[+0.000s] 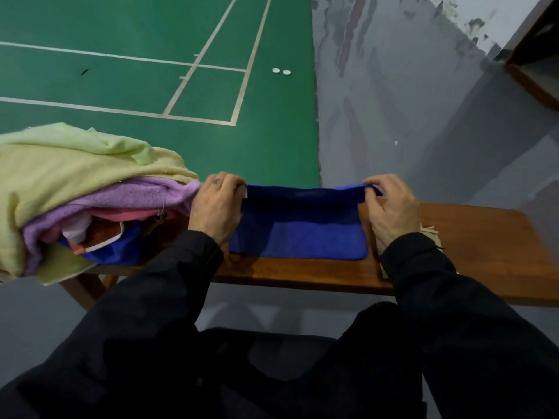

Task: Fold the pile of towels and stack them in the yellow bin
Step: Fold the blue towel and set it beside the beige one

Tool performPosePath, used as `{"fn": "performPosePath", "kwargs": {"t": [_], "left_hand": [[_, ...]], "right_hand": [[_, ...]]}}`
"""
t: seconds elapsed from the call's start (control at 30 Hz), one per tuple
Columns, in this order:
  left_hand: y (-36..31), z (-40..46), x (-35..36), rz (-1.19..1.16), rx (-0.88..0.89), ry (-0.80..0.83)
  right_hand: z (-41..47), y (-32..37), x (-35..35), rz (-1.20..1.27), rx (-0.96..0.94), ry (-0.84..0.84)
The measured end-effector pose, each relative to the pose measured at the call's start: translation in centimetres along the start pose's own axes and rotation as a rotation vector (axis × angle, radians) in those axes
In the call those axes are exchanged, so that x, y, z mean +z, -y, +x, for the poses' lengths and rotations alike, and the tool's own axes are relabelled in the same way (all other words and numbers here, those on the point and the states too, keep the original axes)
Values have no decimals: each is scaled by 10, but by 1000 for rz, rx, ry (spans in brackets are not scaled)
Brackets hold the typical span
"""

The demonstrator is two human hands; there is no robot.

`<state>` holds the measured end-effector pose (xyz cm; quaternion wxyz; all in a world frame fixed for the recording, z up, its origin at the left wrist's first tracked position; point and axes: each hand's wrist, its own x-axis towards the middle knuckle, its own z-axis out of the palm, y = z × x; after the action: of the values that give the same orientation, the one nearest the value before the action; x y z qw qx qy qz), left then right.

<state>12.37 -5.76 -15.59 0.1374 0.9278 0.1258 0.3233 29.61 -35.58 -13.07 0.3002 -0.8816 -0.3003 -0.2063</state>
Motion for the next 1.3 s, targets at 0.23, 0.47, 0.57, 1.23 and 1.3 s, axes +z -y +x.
{"fn": "performPosePath", "kwargs": {"t": [0.23,0.47,0.57,1.23,1.3], "left_hand": [[24,-92,35,101,164,345],[21,-95,33,47,119,306],[22,-96,32,52,125,294],[12,-109,19,-29,212,389],[10,-110,17,-20,234,371]], "right_hand": [[-76,-45,23,-99,-179,277],[-96,-46,24,-105,-73,256],[-100,-42,19,-91,-142,225],[-122,-48,11,-47,-239,427],[-123,-47,9,-71,-259,455]]}}
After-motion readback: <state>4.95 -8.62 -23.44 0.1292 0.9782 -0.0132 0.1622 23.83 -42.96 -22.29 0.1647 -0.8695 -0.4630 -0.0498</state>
